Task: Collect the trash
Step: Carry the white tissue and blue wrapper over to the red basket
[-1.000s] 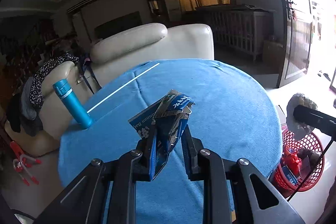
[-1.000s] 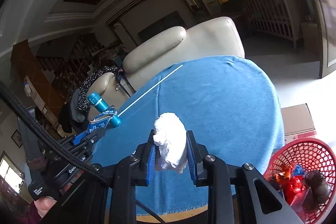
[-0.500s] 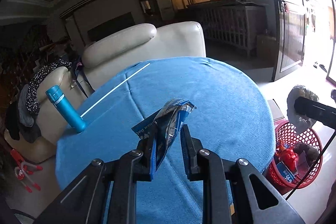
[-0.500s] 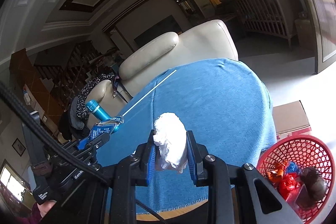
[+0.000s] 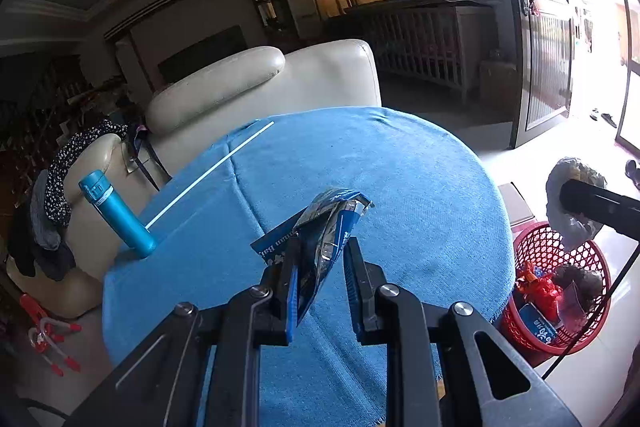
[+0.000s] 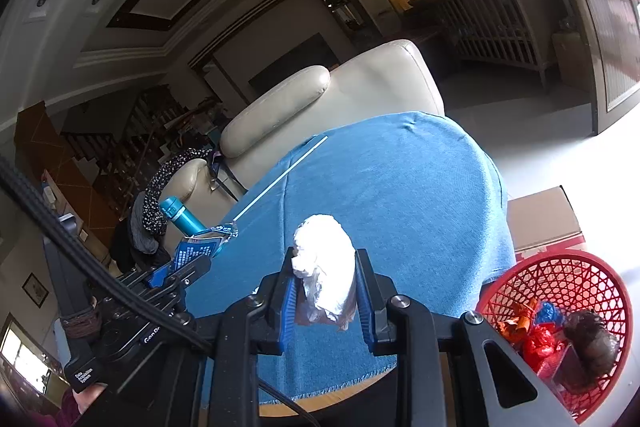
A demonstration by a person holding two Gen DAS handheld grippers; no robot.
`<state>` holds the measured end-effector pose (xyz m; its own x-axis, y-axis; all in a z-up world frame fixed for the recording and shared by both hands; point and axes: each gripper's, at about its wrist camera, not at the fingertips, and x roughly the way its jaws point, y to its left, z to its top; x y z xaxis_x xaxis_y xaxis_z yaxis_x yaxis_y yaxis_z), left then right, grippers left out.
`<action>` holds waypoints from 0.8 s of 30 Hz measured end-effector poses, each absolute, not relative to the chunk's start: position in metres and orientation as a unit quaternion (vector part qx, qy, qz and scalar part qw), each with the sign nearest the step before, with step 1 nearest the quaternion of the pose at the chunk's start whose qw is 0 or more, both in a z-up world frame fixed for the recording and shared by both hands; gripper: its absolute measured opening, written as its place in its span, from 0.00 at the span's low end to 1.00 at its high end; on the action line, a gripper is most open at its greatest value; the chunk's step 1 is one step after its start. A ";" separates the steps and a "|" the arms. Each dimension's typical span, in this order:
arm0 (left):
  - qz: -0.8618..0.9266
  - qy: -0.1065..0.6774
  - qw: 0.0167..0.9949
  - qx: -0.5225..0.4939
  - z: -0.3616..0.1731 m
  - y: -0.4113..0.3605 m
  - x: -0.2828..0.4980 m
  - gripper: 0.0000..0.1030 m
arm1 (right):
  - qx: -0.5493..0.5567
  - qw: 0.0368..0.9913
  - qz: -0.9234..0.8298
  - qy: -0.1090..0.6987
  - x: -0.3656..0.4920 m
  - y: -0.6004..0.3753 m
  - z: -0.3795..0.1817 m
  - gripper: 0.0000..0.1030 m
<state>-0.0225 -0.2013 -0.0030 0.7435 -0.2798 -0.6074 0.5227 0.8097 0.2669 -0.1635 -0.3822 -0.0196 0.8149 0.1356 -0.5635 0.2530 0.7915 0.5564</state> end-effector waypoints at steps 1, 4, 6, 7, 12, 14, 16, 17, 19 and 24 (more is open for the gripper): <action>-0.222 0.282 0.908 0.216 -0.003 -0.202 -0.023 0.21 | 0.322 0.897 -0.033 0.302 -0.164 -0.383 -0.020 0.27; -0.223 0.283 0.907 0.217 -0.004 -0.203 -0.024 0.21 | 0.323 0.897 -0.034 0.301 -0.165 -0.385 -0.020 0.27; -0.224 0.283 0.907 0.218 -0.004 -0.204 -0.025 0.21 | 0.324 0.896 -0.035 0.301 -0.166 -0.386 -0.021 0.27; -0.225 0.283 0.906 0.217 -0.004 -0.204 -0.025 0.21 | 0.324 0.896 -0.035 0.301 -0.167 -0.386 -0.021 0.27; -0.227 0.284 0.906 0.219 -0.004 -0.204 -0.025 0.21 | 0.326 0.895 -0.037 0.301 -0.168 -0.388 -0.022 0.27; -0.228 0.284 0.905 0.220 -0.004 -0.205 -0.026 0.21 | 0.327 0.895 -0.039 0.302 -0.169 -0.389 -0.023 0.27; -0.228 0.283 0.905 0.221 -0.005 -0.205 -0.026 0.21 | 0.329 0.894 -0.040 0.302 -0.169 -0.390 -0.023 0.27; -0.230 0.284 0.904 0.220 -0.005 -0.205 -0.026 0.21 | 0.330 0.893 -0.040 0.302 -0.170 -0.390 -0.023 0.27; -0.231 0.285 0.904 0.221 -0.005 -0.207 -0.028 0.21 | 0.330 0.893 -0.042 0.303 -0.170 -0.391 -0.024 0.27; -0.236 0.286 0.901 0.225 -0.007 -0.208 -0.029 0.21 | 0.333 0.892 -0.045 0.303 -0.173 -0.393 -0.026 0.27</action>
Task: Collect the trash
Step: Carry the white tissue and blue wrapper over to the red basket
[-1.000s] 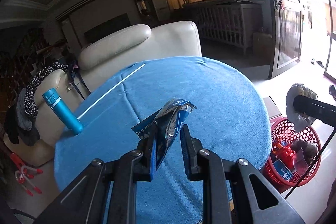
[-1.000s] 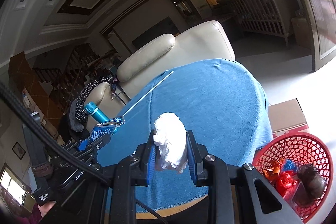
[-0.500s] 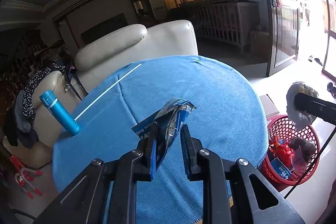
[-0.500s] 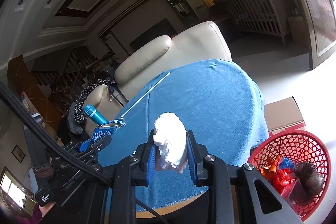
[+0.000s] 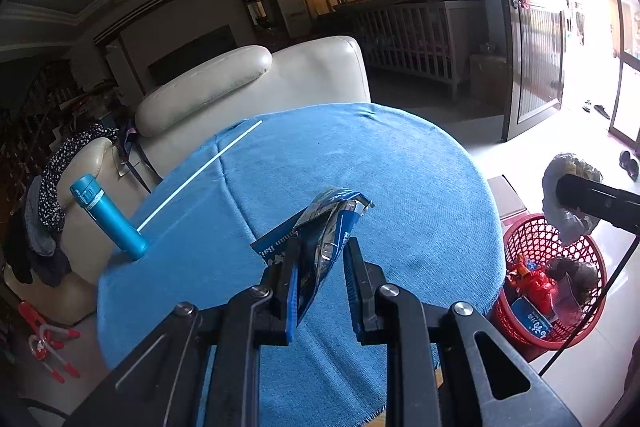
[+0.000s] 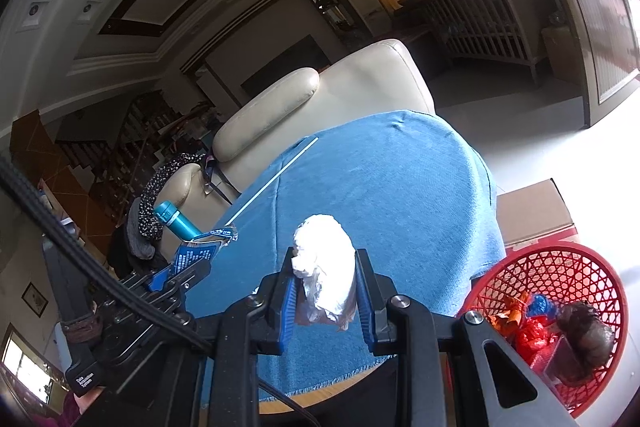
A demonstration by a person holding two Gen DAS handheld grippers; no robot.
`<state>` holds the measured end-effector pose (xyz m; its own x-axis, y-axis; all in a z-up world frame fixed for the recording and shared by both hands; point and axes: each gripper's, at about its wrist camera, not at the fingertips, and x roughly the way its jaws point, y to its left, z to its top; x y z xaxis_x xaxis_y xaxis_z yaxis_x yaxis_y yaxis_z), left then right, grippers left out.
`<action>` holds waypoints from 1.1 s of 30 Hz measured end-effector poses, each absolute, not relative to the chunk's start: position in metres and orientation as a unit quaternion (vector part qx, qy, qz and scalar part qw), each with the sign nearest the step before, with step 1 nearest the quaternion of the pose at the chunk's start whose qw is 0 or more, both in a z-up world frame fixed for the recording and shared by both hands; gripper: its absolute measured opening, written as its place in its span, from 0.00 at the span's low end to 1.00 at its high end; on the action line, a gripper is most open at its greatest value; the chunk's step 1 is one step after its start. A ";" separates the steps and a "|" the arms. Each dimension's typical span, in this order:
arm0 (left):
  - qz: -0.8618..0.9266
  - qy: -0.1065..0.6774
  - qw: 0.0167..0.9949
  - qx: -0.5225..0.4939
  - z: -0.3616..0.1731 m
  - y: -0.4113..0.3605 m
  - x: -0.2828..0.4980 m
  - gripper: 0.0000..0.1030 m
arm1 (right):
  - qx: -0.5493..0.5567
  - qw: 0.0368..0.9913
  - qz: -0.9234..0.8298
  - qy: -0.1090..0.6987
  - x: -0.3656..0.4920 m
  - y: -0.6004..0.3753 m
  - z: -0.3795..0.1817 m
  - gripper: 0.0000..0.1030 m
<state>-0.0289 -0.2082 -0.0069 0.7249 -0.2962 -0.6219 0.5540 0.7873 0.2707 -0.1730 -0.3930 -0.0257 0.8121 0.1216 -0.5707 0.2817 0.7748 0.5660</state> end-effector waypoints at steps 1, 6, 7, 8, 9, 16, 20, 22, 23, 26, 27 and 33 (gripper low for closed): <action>-0.236 0.286 0.901 0.226 -0.007 -0.209 -0.029 0.21 | 0.333 0.891 -0.045 0.304 -0.173 -0.393 -0.026 0.27; -0.238 0.288 0.899 0.228 -0.008 -0.211 -0.029 0.21 | 0.337 0.890 -0.048 0.305 -0.173 -0.394 -0.028 0.27; -0.238 0.287 0.899 0.229 -0.008 -0.211 -0.029 0.21 | 0.337 0.890 -0.048 0.304 -0.174 -0.394 -0.028 0.27; -0.239 0.287 0.899 0.229 -0.008 -0.212 -0.029 0.21 | 0.336 0.890 -0.049 0.304 -0.174 -0.395 -0.028 0.27; -0.239 0.287 0.899 0.229 -0.009 -0.212 -0.029 0.21 | 0.336 0.890 -0.049 0.303 -0.174 -0.395 -0.028 0.27; -0.243 0.286 0.897 0.233 -0.010 -0.215 -0.032 0.21 | 0.337 0.890 -0.050 0.303 -0.175 -0.396 -0.028 0.27; -0.245 0.285 0.897 0.235 -0.010 -0.218 -0.034 0.21 | 0.338 0.890 -0.050 0.302 -0.177 -0.398 -0.028 0.27; -0.245 0.284 0.896 0.237 -0.010 -0.218 -0.034 0.21 | 0.338 0.890 -0.052 0.301 -0.177 -0.398 -0.028 0.27; -0.245 0.283 0.896 0.238 -0.010 -0.218 -0.034 0.21 | 0.338 0.890 -0.051 0.301 -0.178 -0.399 -0.029 0.27; -0.247 0.283 0.895 0.239 -0.010 -0.220 -0.035 0.21 | 0.339 0.890 -0.052 0.300 -0.179 -0.399 -0.028 0.27; -0.247 0.282 0.895 0.240 -0.010 -0.221 -0.035 0.21 | 0.339 0.890 -0.053 0.300 -0.179 -0.400 -0.028 0.27; -0.252 0.280 0.893 0.246 -0.010 -0.225 -0.040 0.21 | 0.342 0.889 -0.056 0.299 -0.182 -0.402 -0.029 0.27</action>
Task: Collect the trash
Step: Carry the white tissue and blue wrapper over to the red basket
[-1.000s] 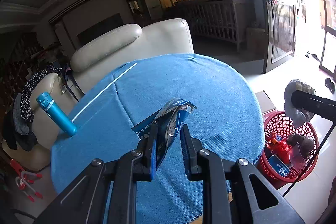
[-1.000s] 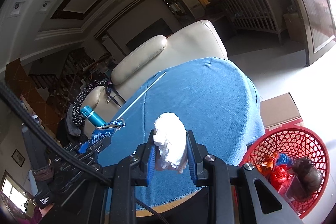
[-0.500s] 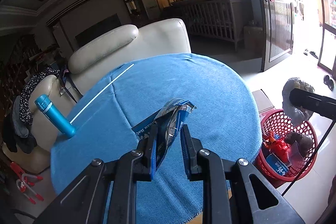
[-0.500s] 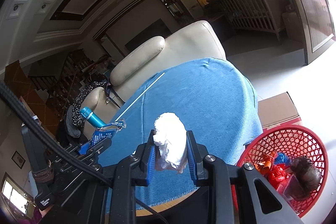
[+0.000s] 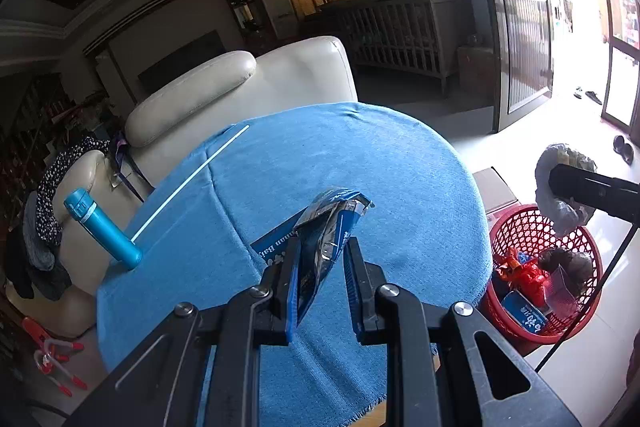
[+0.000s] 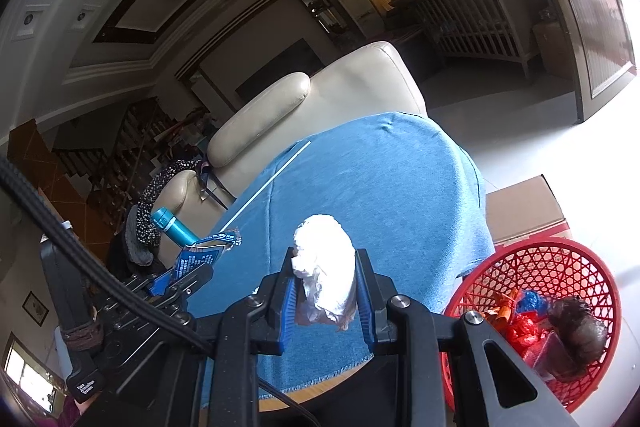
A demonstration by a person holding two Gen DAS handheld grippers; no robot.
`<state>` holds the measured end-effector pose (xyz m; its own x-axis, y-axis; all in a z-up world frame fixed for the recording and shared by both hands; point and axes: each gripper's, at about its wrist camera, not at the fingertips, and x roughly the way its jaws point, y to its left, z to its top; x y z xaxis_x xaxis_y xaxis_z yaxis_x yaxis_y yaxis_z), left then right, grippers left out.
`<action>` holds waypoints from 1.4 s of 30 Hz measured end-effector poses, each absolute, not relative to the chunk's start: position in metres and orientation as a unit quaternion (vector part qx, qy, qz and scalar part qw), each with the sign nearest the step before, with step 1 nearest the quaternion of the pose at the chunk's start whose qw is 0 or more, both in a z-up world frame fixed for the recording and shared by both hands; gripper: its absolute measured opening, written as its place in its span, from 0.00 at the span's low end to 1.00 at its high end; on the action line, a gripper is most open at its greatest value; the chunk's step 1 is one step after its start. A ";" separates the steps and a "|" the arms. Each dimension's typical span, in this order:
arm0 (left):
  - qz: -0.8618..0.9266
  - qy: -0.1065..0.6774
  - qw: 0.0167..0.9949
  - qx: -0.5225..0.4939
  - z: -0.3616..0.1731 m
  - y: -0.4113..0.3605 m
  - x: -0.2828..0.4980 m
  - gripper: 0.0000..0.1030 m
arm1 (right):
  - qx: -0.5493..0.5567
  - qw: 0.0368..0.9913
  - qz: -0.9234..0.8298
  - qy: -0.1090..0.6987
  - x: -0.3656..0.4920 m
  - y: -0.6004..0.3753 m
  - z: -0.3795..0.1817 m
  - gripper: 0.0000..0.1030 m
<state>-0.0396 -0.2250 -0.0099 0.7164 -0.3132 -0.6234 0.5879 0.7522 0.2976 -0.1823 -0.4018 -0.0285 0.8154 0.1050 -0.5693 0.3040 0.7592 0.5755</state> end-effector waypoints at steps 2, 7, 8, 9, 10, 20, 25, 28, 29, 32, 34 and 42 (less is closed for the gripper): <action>-0.254 0.279 0.893 0.247 -0.010 -0.227 -0.041 0.21 | 0.343 0.889 -0.058 0.297 -0.184 -0.402 -0.029 0.27; -0.257 0.278 0.891 0.252 -0.011 -0.232 -0.044 0.21 | 0.346 0.889 -0.061 0.295 -0.188 -0.406 -0.029 0.27; -0.258 0.278 0.890 0.252 -0.011 -0.233 -0.045 0.21 | 0.346 0.889 -0.062 0.294 -0.189 -0.407 -0.029 0.27; -0.258 0.278 0.890 0.253 -0.011 -0.234 -0.045 0.21 | 0.347 0.889 -0.062 0.294 -0.190 -0.408 -0.030 0.27; -0.259 0.278 0.890 0.254 -0.011 -0.235 -0.046 0.21 | 0.348 0.888 -0.063 0.293 -0.191 -0.409 -0.030 0.27; -0.268 0.275 0.885 0.265 -0.014 -0.243 -0.053 0.21 | 0.356 0.886 -0.073 0.288 -0.200 -0.416 -0.032 0.27; -0.272 0.274 0.882 0.269 -0.015 -0.248 -0.056 0.21 | 0.359 0.885 -0.078 0.286 -0.204 -0.419 -0.034 0.27; -0.275 0.271 0.882 0.272 -0.015 -0.251 -0.059 0.21 | 0.361 0.885 -0.080 0.285 -0.206 -0.422 -0.034 0.27; -0.276 0.272 0.881 0.272 -0.016 -0.252 -0.059 0.21 | 0.361 0.885 -0.081 0.284 -0.207 -0.422 -0.035 0.27; -0.278 0.271 0.879 0.276 -0.017 -0.254 -0.061 0.21 | 0.363 0.884 -0.083 0.284 -0.209 -0.424 -0.036 0.27; -0.280 0.271 0.878 0.277 -0.017 -0.256 -0.063 0.21 | 0.364 0.883 -0.085 0.284 -0.211 -0.426 -0.036 0.27; -0.290 0.268 0.873 0.287 -0.019 -0.263 -0.068 0.21 | 0.368 0.880 -0.094 0.284 -0.215 -0.431 -0.038 0.27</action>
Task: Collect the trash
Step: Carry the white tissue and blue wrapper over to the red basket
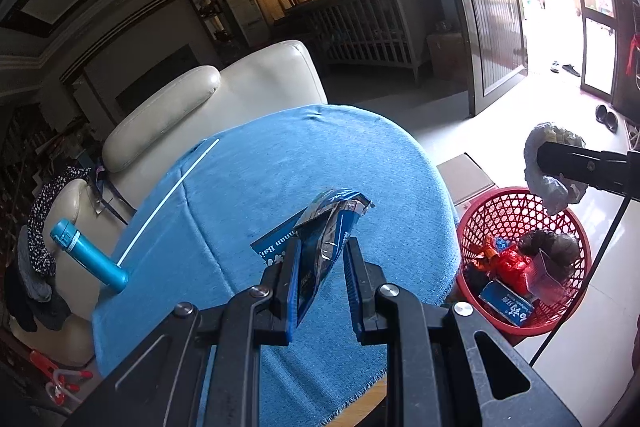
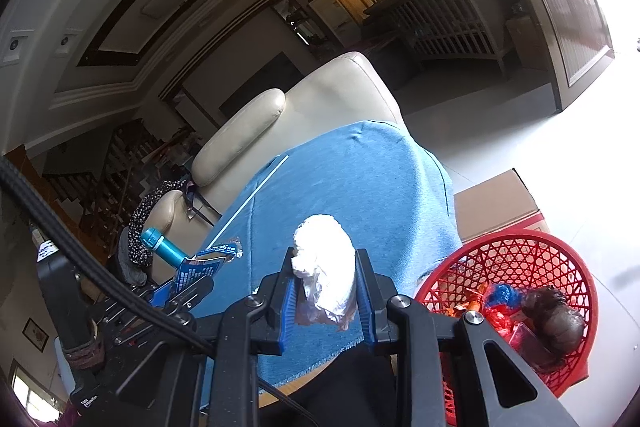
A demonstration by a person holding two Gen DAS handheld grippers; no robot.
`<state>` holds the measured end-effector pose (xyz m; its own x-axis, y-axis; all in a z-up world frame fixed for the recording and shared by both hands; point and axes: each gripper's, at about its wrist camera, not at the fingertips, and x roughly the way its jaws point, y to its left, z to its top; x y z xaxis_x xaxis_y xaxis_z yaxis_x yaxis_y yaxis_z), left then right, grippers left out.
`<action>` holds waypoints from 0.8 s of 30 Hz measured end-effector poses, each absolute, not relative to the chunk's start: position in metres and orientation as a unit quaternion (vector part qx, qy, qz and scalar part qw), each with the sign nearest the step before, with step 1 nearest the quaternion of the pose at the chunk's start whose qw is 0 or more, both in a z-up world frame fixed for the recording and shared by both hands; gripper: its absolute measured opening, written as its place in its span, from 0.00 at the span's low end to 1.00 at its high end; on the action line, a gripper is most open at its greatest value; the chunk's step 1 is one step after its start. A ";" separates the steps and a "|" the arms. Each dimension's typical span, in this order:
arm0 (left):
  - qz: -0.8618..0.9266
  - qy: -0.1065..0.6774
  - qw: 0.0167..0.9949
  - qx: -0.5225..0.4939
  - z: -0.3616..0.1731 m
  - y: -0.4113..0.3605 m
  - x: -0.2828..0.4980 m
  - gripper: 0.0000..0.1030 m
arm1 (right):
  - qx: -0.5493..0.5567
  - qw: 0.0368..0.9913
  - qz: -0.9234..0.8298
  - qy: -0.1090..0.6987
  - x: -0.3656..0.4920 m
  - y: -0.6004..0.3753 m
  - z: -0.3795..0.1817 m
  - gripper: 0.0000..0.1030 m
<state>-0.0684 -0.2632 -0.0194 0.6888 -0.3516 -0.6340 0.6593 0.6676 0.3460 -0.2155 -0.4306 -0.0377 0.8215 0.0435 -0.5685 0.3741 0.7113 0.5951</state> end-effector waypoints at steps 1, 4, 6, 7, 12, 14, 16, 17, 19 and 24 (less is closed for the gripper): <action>-0.291 0.267 0.872 0.288 -0.020 -0.264 -0.069 0.21 | 0.369 0.880 -0.095 0.284 -0.216 -0.431 -0.038 0.27; -0.295 0.266 0.870 0.292 -0.021 -0.268 -0.071 0.21 | 0.370 0.879 -0.100 0.283 -0.219 -0.434 -0.039 0.28; -0.298 0.264 0.868 0.297 -0.022 -0.272 -0.073 0.21 | 0.371 0.878 -0.105 0.282 -0.222 -0.437 -0.039 0.28; -0.300 0.263 0.867 0.299 -0.023 -0.273 -0.074 0.21 | 0.371 0.878 -0.107 0.282 -0.223 -0.437 -0.039 0.28; -0.311 0.257 0.861 0.309 -0.025 -0.284 -0.082 0.21 | 0.375 0.877 -0.119 0.277 -0.231 -0.446 -0.039 0.28; -0.316 0.254 0.859 0.314 -0.026 -0.289 -0.085 0.21 | 0.377 0.876 -0.123 0.275 -0.234 -0.448 -0.039 0.28; -0.320 0.252 0.856 0.319 -0.026 -0.294 -0.088 0.21 | 0.376 0.876 -0.128 0.273 -0.238 -0.452 -0.038 0.28; -0.322 0.251 0.855 0.321 -0.026 -0.296 -0.090 0.21 | 0.377 0.876 -0.130 0.272 -0.239 -0.453 -0.039 0.28; -0.326 0.249 0.852 0.324 -0.027 -0.300 -0.092 0.21 | 0.379 0.875 -0.134 0.270 -0.244 -0.457 -0.039 0.28; -0.340 0.247 0.843 0.335 -0.030 -0.314 -0.099 0.21 | 0.383 0.872 -0.146 0.267 -0.252 -0.465 -0.041 0.28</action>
